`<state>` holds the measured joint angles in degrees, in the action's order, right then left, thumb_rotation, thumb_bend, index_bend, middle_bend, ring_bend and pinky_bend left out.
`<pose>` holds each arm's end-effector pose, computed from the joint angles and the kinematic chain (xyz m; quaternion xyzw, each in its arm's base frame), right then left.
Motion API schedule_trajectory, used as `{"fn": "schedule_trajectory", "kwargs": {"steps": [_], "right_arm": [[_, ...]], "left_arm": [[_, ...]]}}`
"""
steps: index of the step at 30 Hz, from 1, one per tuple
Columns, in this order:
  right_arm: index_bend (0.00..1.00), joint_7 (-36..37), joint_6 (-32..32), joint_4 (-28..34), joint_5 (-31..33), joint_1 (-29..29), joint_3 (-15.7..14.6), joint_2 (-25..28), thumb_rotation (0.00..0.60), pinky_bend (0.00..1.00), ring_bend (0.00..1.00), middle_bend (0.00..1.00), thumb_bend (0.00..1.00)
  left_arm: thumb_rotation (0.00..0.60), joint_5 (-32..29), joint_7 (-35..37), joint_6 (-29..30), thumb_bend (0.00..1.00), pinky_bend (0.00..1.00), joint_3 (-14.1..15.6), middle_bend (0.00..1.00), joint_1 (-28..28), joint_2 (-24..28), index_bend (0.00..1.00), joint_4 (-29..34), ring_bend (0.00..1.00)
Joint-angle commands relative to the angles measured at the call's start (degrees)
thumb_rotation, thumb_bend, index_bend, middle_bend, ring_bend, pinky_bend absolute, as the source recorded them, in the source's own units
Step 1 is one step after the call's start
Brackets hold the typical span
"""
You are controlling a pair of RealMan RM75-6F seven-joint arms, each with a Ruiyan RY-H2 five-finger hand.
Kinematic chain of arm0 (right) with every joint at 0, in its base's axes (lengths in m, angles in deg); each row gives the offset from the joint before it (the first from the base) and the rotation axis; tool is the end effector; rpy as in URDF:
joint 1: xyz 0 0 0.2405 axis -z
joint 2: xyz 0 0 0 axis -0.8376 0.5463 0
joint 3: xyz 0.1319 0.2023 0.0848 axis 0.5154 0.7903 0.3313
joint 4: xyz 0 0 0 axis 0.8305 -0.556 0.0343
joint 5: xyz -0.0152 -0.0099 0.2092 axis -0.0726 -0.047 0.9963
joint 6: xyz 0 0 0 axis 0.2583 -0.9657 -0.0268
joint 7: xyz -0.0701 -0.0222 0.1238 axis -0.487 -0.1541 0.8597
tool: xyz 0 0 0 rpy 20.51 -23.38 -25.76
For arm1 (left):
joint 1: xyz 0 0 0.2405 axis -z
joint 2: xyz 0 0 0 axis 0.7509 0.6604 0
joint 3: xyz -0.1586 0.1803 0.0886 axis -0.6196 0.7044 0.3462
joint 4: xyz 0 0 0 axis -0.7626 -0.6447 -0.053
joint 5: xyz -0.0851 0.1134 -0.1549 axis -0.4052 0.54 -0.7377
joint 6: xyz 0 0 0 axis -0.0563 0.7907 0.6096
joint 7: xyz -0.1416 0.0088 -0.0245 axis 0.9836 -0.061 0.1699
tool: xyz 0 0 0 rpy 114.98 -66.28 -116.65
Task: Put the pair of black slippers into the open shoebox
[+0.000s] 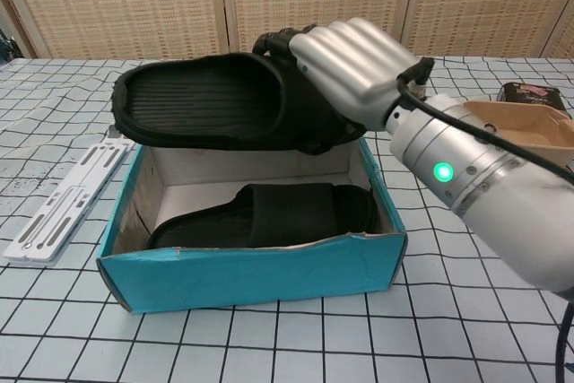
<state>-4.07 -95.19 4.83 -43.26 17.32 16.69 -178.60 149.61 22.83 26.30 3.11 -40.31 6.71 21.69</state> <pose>-0.0558 -0.2978 -0.0586 0.7315 -0.1725 0.4767 0.4560 -0.3099 0.1903 0.1541 -0.6312 -0.3962 -0.3981 0.5348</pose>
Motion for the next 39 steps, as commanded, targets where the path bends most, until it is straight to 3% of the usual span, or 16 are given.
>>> {"fn": "schedule_trajectory", "kwargs": {"steps": [1, 10, 19, 35, 39], "right_arm": [[0.44, 0.19, 1.30, -6.12, 0.24, -2.61, 0.33, -3.80, 0.600, 0.35, 0.30, 0.42, 0.11], [0.44, 5.22, 2.46, -17.44, 0.50, -4.93, -0.42, -9.10, 0.600, 0.35, 0.30, 0.42, 0.11], [0.44, 7.89, 2.67, -22.70, 0.14, -4.94, -2.31, -10.56, 0.600, 0.35, 0.30, 0.42, 0.11], [0.44, 9.55, 4.80, -24.58, 1.32, -4.16, -4.28, -11.15, 0.600, 0.36, 0.30, 0.42, 0.11], [0.38, 8.88, 5.47, -21.48, 1.86, -3.71, -4.51, -9.62, 0.600, 0.35, 0.23, 0.37, 0.11]], "left_arm": [[0.600, -0.06, 0.19, -0.03, 0.53, 0.40, -0.01, 0.21, -0.01, -0.01, 0.25, -0.12, 0.20], [0.600, 0.53, 1.48, 0.73, 0.53, 0.40, 0.01, 0.21, -0.19, 0.19, 0.25, -0.31, 0.20], [0.600, 0.70, 1.70, 0.66, 0.53, 0.40, 0.10, 0.21, -0.14, 0.23, 0.25, -0.33, 0.20], [0.600, 0.40, 1.35, -0.07, 0.53, 0.40, 0.18, 0.21, 0.10, 0.12, 0.25, -0.49, 0.20], [0.600, 0.33, 1.39, 0.00, 0.53, 0.40, 0.09, 0.21, 0.11, 0.12, 0.25, -0.47, 0.20]]}}
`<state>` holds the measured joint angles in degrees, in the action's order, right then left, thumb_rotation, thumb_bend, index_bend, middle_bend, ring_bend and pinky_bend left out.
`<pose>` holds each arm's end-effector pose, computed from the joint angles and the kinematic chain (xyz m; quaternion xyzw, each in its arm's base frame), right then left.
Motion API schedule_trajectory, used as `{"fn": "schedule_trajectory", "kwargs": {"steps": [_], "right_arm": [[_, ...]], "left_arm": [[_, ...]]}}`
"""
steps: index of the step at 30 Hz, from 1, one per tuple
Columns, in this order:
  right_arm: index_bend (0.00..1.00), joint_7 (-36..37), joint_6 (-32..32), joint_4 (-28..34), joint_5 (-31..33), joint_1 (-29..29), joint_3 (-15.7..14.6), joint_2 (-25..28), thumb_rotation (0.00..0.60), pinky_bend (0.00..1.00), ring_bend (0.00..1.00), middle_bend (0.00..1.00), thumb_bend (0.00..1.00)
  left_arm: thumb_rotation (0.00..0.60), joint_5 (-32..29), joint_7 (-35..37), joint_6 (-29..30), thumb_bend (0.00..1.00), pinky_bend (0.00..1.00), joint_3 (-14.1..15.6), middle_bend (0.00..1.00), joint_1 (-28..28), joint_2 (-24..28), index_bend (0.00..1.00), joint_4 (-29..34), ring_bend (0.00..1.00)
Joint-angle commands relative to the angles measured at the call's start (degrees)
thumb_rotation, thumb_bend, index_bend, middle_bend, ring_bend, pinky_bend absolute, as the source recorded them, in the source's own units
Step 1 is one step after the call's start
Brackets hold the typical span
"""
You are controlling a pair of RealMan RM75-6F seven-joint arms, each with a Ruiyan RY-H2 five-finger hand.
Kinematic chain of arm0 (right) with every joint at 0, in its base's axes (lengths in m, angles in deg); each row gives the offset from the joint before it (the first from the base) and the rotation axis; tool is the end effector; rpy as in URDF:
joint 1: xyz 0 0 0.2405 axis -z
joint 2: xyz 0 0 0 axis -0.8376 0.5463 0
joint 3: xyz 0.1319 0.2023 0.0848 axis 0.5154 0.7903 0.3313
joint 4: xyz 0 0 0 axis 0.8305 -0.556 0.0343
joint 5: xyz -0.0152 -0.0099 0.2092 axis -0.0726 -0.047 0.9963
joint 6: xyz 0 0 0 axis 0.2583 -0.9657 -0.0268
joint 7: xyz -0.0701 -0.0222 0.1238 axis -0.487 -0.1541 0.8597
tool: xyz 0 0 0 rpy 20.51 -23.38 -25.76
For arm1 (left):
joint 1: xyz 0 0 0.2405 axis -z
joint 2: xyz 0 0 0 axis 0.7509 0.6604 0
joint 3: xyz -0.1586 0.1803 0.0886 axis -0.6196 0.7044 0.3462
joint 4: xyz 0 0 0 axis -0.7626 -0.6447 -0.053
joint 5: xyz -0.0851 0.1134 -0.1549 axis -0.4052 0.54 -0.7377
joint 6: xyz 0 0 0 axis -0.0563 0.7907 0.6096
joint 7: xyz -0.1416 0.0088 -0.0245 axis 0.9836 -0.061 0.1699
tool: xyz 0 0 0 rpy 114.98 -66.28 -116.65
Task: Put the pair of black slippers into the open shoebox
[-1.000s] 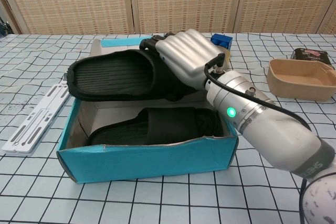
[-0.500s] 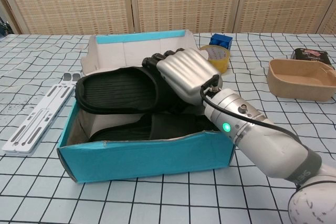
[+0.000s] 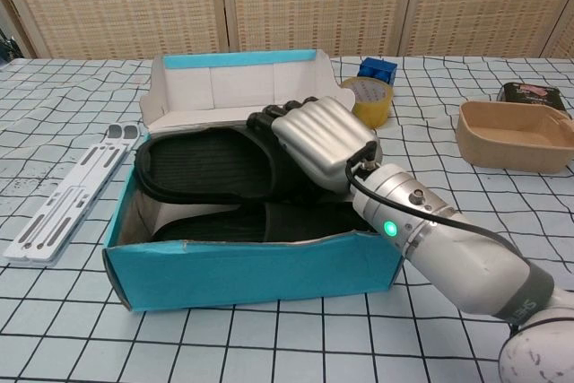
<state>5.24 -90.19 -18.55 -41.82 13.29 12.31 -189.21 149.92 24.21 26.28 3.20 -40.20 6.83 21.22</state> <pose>-0.0853 -0.3100 -0.1290 0.7804 -0.1769 0.4094 0.4383 -0.3108 0.1907 0.1550 -0.6305 -0.3997 -0.4021 0.5302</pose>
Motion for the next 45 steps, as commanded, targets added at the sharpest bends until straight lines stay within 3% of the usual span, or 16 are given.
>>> {"fn": "schedule_trajectory", "kwargs": {"steps": [1, 7, 12, 22, 29, 36, 39, 41, 43, 45], "right_arm": [[0.37, -0.65, 0.83, 3.29, 0.84, 0.46, -0.02, 1.62, 0.600, 0.35, 0.20, 0.35, 0.11], [0.24, -3.73, 2.08, 10.30, 3.12, 0.87, 0.99, 4.87, 0.600, 0.27, 0.04, 0.19, 0.11], [0.21, -4.68, 1.95, 12.08, 3.50, 0.96, 1.22, 5.80, 0.600, 0.25, 0.01, 0.15, 0.11], [0.00, -8.43, 2.09, 19.77, 6.62, 1.06, 2.85, 9.55, 0.600, 0.11, 0.00, 0.00, 0.11], [0.00, -11.88, 0.57, 25.17, 7.57, 1.80, 2.14, 11.13, 0.600, 0.03, 0.00, 0.00, 0.09], [0.00, -8.13, 0.69, 27.87, 8.25, 1.81, 2.51, 11.50, 0.600, 0.02, 0.00, 0.01, 0.09], [0.05, -4.32, -0.05, 26.36, 7.30, 1.61, 2.74, 9.74, 0.600, 0.07, 0.00, 0.10, 0.09], [0.13, -0.92, -0.81, 24.06, 5.44, 1.01, 2.94, 8.05, 0.600, 0.24, 0.07, 0.18, 0.09], [0.28, 3.30, -1.87, 20.86, 3.17, 0.21, 3.12, 5.79, 0.600, 0.47, 0.20, 0.32, 0.09], [0.38, 5.80, -2.02, 18.73, 2.27, -0.45, 3.26, 4.15, 0.600, 0.54, 0.30, 0.42, 0.11]], "left_arm": [[0.600, 0.05, -0.03, 0.04, 0.53, 0.40, 0.02, 0.21, -0.01, -0.02, 0.25, -0.02, 0.20], [0.600, -0.18, -0.33, -0.21, 0.53, 0.40, 0.00, 0.21, 0.06, -0.12, 0.25, -0.03, 0.20], [0.600, -0.25, -0.42, -0.21, 0.53, 0.40, -0.02, 0.21, 0.05, -0.18, 0.25, -0.05, 0.21], [0.600, -0.67, -0.29, -0.64, 0.53, 0.40, -0.26, 0.22, 0.30, -0.33, 0.25, -0.40, 0.21], [0.600, -1.56, -0.46, -2.32, 0.53, 0.40, -0.25, 0.22, 0.85, -0.44, 0.25, -0.63, 0.21], [0.600, -1.21, -0.61, -1.45, 0.53, 0.40, -0.28, 0.22, 0.60, -0.39, 0.25, -0.39, 0.21], [0.600, -0.87, -1.13, -1.03, 0.53, 0.40, -0.25, 0.22, 0.50, -0.46, 0.25, -0.32, 0.21], [0.600, -0.65, -1.21, -0.79, 0.53, 0.40, -0.22, 0.22, 0.47, -0.57, 0.25, -0.40, 0.21], [0.600, -0.80, -1.13, -1.08, 0.53, 0.40, -0.19, 0.23, 0.54, -0.61, 0.25, -0.50, 0.21], [0.600, -1.04, -0.96, -1.47, 0.53, 0.40, -0.18, 0.23, 0.64, -0.54, 0.25, -0.52, 0.21]]}}
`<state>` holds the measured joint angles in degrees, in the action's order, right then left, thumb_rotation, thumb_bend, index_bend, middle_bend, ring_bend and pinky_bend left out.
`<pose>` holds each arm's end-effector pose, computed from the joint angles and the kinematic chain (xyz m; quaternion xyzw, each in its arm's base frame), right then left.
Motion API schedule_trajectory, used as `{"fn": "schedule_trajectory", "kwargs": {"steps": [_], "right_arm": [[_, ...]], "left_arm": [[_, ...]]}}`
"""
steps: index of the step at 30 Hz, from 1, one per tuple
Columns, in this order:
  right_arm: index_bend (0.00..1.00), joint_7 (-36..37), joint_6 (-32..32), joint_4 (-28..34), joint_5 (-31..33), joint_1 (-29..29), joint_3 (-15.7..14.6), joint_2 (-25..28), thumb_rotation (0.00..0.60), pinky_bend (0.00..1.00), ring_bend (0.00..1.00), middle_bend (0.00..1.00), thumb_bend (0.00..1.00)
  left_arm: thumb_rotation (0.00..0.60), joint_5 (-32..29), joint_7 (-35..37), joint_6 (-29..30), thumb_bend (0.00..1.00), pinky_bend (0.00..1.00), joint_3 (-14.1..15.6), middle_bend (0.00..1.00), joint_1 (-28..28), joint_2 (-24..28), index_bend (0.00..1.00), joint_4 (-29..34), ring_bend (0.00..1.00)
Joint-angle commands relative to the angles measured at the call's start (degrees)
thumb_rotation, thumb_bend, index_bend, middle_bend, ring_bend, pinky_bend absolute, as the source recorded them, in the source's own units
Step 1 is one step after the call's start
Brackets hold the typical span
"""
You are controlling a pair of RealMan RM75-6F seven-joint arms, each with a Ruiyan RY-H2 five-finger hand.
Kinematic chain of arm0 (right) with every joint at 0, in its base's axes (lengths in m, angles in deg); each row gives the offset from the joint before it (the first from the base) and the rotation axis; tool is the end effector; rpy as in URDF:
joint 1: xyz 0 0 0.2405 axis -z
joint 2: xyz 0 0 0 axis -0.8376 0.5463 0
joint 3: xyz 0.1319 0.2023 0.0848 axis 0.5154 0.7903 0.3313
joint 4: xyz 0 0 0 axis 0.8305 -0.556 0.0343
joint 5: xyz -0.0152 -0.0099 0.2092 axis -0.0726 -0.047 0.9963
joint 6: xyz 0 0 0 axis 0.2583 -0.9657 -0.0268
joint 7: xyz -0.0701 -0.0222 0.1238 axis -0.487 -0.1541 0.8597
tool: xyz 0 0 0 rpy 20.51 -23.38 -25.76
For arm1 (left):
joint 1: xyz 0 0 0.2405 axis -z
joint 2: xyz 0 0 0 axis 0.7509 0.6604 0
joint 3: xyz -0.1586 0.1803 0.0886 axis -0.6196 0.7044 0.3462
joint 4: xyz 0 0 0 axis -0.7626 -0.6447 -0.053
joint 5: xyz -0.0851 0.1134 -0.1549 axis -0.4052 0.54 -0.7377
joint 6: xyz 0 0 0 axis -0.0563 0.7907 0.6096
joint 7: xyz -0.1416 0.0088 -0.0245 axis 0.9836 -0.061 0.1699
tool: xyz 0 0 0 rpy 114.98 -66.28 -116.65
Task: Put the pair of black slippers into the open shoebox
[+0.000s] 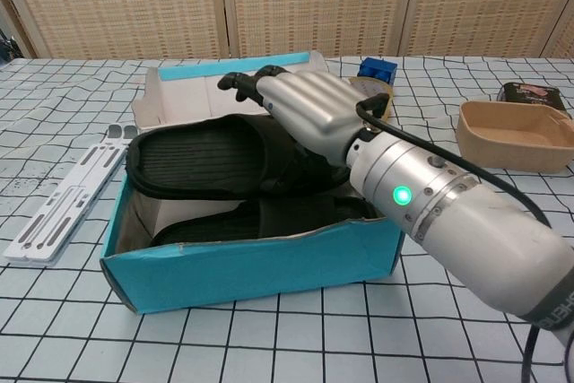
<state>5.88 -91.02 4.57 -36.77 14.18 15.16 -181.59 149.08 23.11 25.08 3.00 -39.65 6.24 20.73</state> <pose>-0.0429 -0.2896 -0.0886 0.7397 -0.2810 0.4869 0.3699 -0.3127 0.1946 0.1513 -0.6342 -0.3992 -0.3924 0.5334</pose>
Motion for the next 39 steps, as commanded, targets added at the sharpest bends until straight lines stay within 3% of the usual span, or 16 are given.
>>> {"fn": "schedule_trajectory", "kwargs": {"steps": [1, 11, 39], "right_arm": [[0.43, 6.07, -0.90, -5.16, -2.67, -1.67, 0.59, -4.36, 0.600, 0.56, 0.34, 0.46, 0.12], [0.53, 5.39, -0.60, -6.39, -3.50, -3.04, 0.27, -7.49, 0.600, 0.56, 0.38, 0.48, 0.25], [0.53, 10.10, 5.21, -20.62, 0.07, -3.02, -0.76, -11.54, 0.600, 0.56, 0.38, 0.48, 0.25]], "left_arm": [[0.600, -0.33, 0.31, -0.45, 0.53, 0.40, -0.01, 0.23, 0.14, 0.10, 0.25, -0.06, 0.21], [0.600, -0.07, 1.87, 0.25, 0.53, 0.40, -0.07, 0.23, -0.08, 0.47, 0.25, -0.24, 0.21], [0.600, 0.47, 2.37, 0.58, 0.53, 0.40, 0.15, 0.24, -0.17, 0.62, 0.25, -0.24, 0.21]]}}
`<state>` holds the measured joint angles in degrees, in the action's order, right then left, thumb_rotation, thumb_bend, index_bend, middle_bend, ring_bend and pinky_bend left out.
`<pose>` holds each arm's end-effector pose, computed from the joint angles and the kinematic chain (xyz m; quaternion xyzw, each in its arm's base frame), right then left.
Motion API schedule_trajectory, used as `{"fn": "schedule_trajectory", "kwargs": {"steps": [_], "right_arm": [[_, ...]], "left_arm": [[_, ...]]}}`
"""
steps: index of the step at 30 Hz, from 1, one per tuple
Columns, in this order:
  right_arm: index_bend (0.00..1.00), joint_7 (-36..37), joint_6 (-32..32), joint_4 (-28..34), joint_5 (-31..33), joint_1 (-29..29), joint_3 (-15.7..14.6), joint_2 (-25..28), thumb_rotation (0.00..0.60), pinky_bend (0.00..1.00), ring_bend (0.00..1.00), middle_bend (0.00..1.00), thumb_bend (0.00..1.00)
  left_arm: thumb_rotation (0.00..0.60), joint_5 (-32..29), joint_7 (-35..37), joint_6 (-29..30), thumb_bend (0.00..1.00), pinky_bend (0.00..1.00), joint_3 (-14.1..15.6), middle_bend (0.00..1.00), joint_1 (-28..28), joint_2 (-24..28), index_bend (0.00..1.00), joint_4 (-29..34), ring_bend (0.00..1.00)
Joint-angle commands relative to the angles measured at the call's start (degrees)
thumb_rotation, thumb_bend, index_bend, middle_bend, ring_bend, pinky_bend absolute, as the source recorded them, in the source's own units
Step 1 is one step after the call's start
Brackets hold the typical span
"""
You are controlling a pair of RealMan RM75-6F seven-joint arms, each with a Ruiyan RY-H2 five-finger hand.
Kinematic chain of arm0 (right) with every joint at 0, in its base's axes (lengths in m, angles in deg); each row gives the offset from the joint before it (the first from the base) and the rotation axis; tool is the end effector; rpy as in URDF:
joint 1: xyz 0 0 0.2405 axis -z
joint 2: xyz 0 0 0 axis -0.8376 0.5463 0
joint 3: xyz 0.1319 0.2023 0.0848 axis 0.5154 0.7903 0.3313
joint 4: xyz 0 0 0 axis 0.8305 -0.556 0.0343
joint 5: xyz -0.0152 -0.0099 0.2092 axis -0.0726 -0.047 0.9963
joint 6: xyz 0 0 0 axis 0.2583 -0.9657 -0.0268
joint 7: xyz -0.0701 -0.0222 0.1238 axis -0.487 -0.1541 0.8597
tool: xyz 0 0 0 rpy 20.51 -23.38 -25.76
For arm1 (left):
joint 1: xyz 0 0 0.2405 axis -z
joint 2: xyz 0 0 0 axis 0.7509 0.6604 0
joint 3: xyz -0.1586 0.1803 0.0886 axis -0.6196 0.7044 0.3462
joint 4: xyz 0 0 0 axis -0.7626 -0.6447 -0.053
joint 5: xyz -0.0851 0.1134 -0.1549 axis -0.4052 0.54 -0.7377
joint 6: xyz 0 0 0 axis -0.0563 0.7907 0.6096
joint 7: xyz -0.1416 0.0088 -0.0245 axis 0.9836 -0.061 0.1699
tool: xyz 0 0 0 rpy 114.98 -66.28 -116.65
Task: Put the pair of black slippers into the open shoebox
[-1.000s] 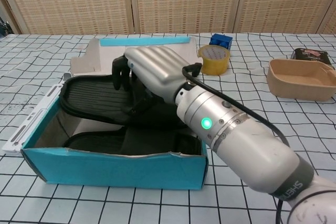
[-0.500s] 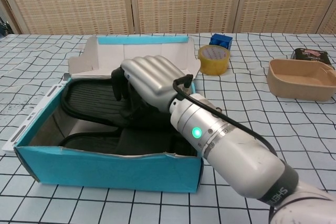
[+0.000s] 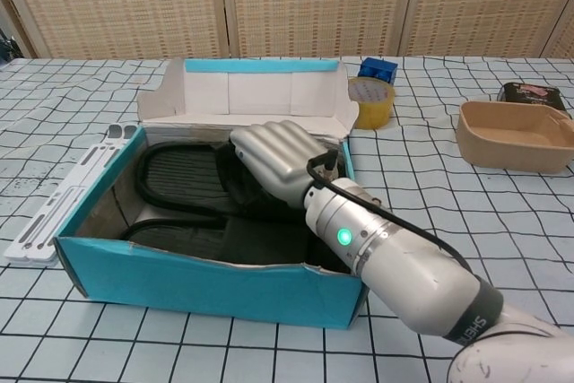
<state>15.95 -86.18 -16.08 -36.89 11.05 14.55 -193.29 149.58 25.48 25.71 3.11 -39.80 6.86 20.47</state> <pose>-0.0527 -0.2966 -0.1529 0.7561 -0.3142 0.4527 0.3530 -0.3134 0.1936 0.1560 -0.6290 -0.4041 -0.4025 0.5282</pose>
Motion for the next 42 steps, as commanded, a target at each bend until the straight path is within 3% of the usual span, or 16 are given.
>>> {"fn": "schedule_trajectory", "kwargs": {"steps": [1, 4, 6, 11, 18, 26, 30, 34, 37, 39, 42], "right_arm": [[0.53, -0.01, 0.57, 0.37, 0.29, 0.16, -0.18, 0.39, 0.600, 0.56, 0.37, 0.48, 0.25], [0.45, -0.10, 0.99, 3.21, 0.48, 0.37, -0.04, 1.97, 0.600, 0.55, 0.27, 0.44, 0.25], [0.39, -0.29, 0.77, 6.07, 0.20, 0.64, -0.11, 3.55, 0.600, 0.52, 0.16, 0.36, 0.25], [0.23, -3.33, -0.59, 16.61, -0.39, 2.07, -0.63, 9.62, 0.600, 0.37, 0.02, 0.22, 0.25], [0.08, -9.97, -1.06, 30.11, 1.78, 3.80, -0.73, 18.02, 0.600, 0.21, 0.00, 0.13, 0.25], [0.06, -8.61, -4.30, 40.16, 0.02, 6.71, -2.03, 25.86, 0.600, 0.20, 0.00, 0.12, 0.25], [0.06, -8.60, -9.55, 43.80, -4.69, 11.25, -6.41, 32.97, 0.600, 0.20, 0.00, 0.12, 0.25], [0.04, -8.52, -18.88, 42.44, -12.33, 19.51, -15.01, 42.49, 0.600, 0.20, 0.00, 0.11, 0.25], [0.00, -7.56, -26.07, 37.89, -17.17, 26.45, -21.90, 48.01, 0.600, 0.19, 0.00, 0.10, 0.23], [0.00, -6.85, -30.77, 33.55, -18.35, 30.78, -24.10, 49.69, 0.600, 0.15, 0.00, 0.10, 0.20], [0.02, -3.82, -33.69, 30.42, -16.62, 34.43, -24.45, 51.08, 0.600, 0.07, 0.00, 0.10, 0.18]], "left_arm": [[0.600, -0.05, -0.02, -0.07, 0.53, 0.40, 0.04, 0.24, -0.01, 0.01, 0.25, 0.02, 0.21], [0.600, -0.14, -0.10, -0.13, 0.53, 0.40, -0.01, 0.25, 0.02, 0.01, 0.25, 0.02, 0.22], [0.600, -0.20, -0.02, -0.18, 0.53, 0.40, -0.02, 0.25, 0.04, -0.01, 0.25, -0.03, 0.22], [0.600, -0.50, -0.14, -0.38, 0.53, 0.40, -0.08, 0.25, 0.05, -0.04, 0.25, 0.00, 0.21], [0.600, -0.67, -0.73, -0.55, 0.53, 0.40, -0.10, 0.25, 0.10, -0.16, 0.25, 0.08, 0.22], [0.600, -0.84, -0.69, -0.66, 0.53, 0.40, -0.13, 0.25, 0.10, -0.14, 0.25, 0.06, 0.22], [0.600, -0.58, -0.27, -0.46, 0.53, 0.40, -0.11, 0.25, 0.09, -0.12, 0.25, -0.22, 0.22], [0.600, -0.18, -0.33, 0.50, 0.53, 0.40, -0.18, 0.25, -0.21, -0.28, 0.25, -0.48, 0.22], [0.600, 0.08, -0.99, 1.45, 0.53, 0.40, -0.30, 0.25, -0.52, -0.61, 0.25, -0.60, 0.22], [0.600, -0.03, -2.35, 1.82, 0.53, 0.40, -0.32, 0.25, -0.77, -0.96, 0.25, -0.37, 0.22], [0.600, 0.02, -4.86, 1.81, 0.53, 0.40, -0.11, 0.25, -0.92, -1.27, 0.25, 0.62, 0.22]]}}
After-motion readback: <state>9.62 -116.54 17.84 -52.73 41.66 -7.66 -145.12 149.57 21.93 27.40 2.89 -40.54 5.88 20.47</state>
